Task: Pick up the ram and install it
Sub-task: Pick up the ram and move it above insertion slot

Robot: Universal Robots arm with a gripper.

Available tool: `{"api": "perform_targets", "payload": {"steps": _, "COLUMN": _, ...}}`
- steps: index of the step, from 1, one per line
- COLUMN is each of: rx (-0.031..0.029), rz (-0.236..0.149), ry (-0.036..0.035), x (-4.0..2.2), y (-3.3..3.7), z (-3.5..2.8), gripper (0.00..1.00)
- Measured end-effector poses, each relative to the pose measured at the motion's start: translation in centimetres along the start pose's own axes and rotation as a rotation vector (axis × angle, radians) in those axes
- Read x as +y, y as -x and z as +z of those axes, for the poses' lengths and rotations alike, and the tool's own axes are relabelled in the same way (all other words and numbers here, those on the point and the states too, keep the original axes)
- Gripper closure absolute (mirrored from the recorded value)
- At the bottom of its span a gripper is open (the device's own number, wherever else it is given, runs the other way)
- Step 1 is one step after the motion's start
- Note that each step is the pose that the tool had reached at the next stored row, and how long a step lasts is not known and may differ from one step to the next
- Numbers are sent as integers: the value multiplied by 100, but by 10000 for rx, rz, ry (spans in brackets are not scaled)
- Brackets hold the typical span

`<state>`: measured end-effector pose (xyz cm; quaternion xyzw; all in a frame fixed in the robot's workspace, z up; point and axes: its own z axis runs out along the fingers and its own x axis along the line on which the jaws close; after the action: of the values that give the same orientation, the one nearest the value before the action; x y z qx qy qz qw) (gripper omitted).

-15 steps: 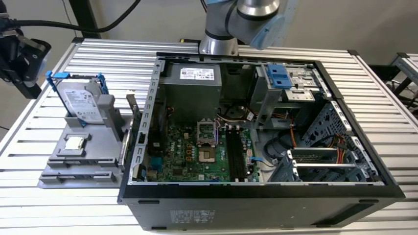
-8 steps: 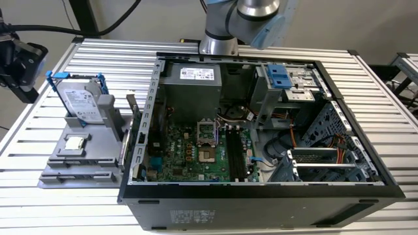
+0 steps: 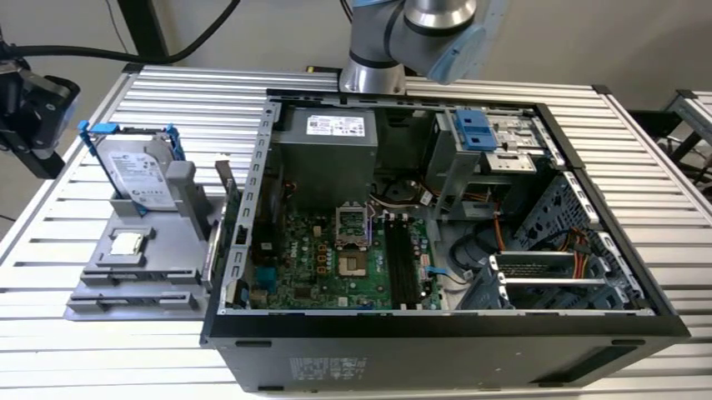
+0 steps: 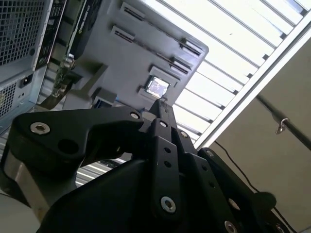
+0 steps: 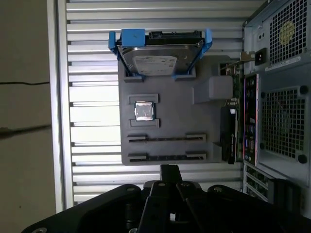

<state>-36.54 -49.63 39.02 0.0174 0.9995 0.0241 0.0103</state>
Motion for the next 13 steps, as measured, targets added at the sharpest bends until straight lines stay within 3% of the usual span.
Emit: {"api": "perform_targets", "payload": {"steps": 13, "rx": 25, "rz": 1, "ry": -6, "x": 0, "y": 2, "z": -2, "gripper": 100}}
